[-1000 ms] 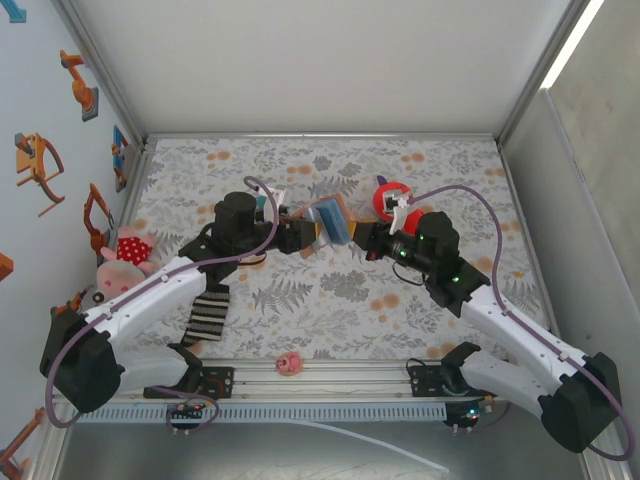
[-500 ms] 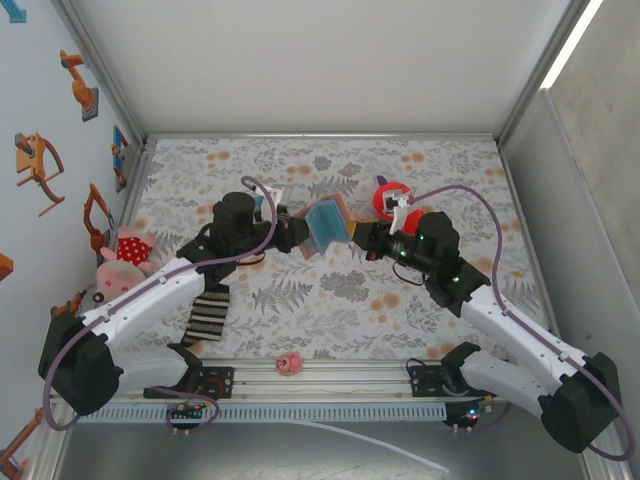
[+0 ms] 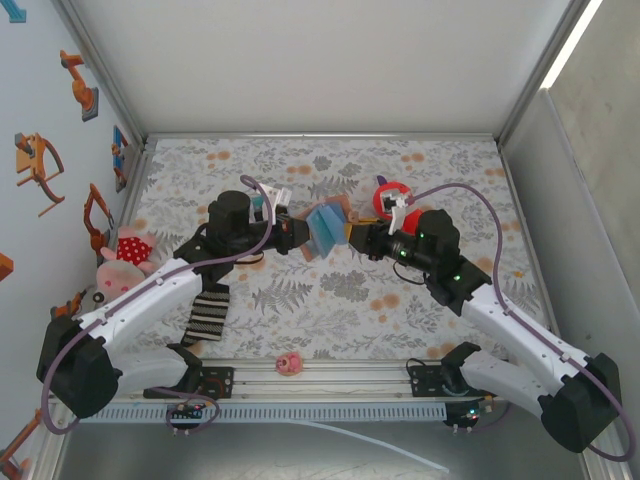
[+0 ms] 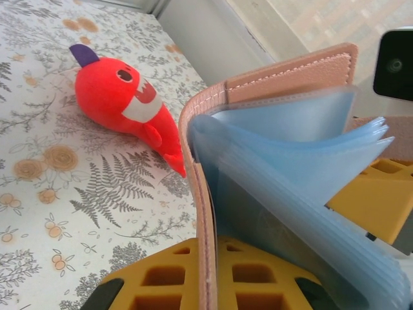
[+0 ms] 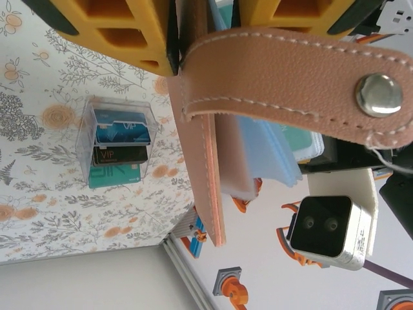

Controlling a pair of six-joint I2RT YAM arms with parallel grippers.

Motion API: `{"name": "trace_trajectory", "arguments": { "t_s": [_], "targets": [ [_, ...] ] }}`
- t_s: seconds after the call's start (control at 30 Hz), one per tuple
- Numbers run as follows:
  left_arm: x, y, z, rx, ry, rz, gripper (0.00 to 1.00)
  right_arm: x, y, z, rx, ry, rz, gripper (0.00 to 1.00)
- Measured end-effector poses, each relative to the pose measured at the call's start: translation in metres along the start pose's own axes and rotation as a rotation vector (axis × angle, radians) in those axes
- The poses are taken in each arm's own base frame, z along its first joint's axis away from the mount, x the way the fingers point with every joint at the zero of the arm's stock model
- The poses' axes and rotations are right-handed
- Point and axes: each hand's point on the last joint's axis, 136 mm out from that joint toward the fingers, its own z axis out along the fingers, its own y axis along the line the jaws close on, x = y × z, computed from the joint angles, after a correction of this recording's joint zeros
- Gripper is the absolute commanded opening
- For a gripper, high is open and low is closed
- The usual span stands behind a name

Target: Take the credit cards out of the card holder

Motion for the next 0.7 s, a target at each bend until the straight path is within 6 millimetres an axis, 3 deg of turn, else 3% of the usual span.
{"name": "trace_trajectory", "arguments": {
  "t_s": [0.43, 0.7],
  "targets": [
    [0.004, -0.001, -0.006, -0.016, 0.068, -0.054, 0.00, 0.005, -0.007, 0.000, 0.036, 0.016, 0.006, 0.26],
    [0.002, 0.004, -0.010, -0.023, 0.066, -0.089, 0.00, 0.005, -0.011, -0.004, -0.019, -0.012, 0.060, 0.38]
  ]
}}
